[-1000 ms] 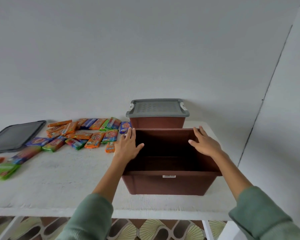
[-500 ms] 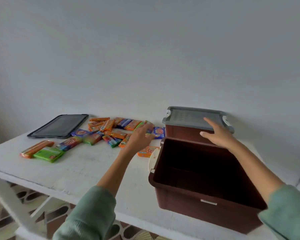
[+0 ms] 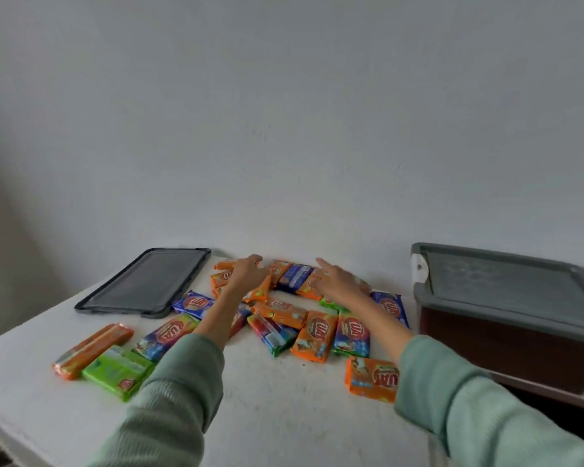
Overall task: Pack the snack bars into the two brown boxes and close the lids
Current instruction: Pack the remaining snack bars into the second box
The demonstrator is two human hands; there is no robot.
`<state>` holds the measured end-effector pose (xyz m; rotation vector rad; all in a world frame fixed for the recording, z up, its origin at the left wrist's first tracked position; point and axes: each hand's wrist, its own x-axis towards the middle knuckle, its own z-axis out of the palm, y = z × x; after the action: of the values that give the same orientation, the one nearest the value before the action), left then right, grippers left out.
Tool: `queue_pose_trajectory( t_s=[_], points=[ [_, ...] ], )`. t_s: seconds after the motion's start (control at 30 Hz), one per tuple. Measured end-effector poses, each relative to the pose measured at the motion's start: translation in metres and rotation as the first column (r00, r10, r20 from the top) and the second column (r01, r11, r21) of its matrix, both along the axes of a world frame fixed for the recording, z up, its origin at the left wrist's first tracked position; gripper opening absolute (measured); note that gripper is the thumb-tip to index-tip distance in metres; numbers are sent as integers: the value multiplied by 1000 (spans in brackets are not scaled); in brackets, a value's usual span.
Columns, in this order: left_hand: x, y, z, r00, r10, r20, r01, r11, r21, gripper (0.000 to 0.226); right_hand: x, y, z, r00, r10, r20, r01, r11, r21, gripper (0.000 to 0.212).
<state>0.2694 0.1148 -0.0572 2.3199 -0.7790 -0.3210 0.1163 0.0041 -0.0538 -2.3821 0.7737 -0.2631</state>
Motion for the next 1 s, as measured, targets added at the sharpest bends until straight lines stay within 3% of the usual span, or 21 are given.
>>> queue_pose_trajectory(
  t_s=[0.17,0.27,0.37,0.57,0.7,0.87,1.0],
  points=[
    [40,-29,-56,995,46,-89,-37,994,104,58,58,9,-62,983,117,-141,-109,992,67,59],
    [50,-37,-76,997,72,-13,-70,990,120,62,74,17,-88,960,168,-224,-169,985,16,59],
    [56,-40,-83,991,88,104,-99,989,107,55,79,19,-95,951,230,-206,-249,966,-73,67],
    [52,-37,-67,984,143,109,-148,988,42,30,85,20,-90,939,256,-232,-292,947,-138,68],
    [48,-28,-54,971,234,52,-229,969,-91,13,77,17,-69,967,222,-128,-241,957,-161,55],
    [22,-23,-11,979,189,80,-175,972,-157,44,28,-8,-4,995,95,17,-90,979,-181,67],
    [-29,-33,38,987,43,152,-6,971,-239,46,-42,-29,49,994,10,109,11,981,-192,69]
  ],
)
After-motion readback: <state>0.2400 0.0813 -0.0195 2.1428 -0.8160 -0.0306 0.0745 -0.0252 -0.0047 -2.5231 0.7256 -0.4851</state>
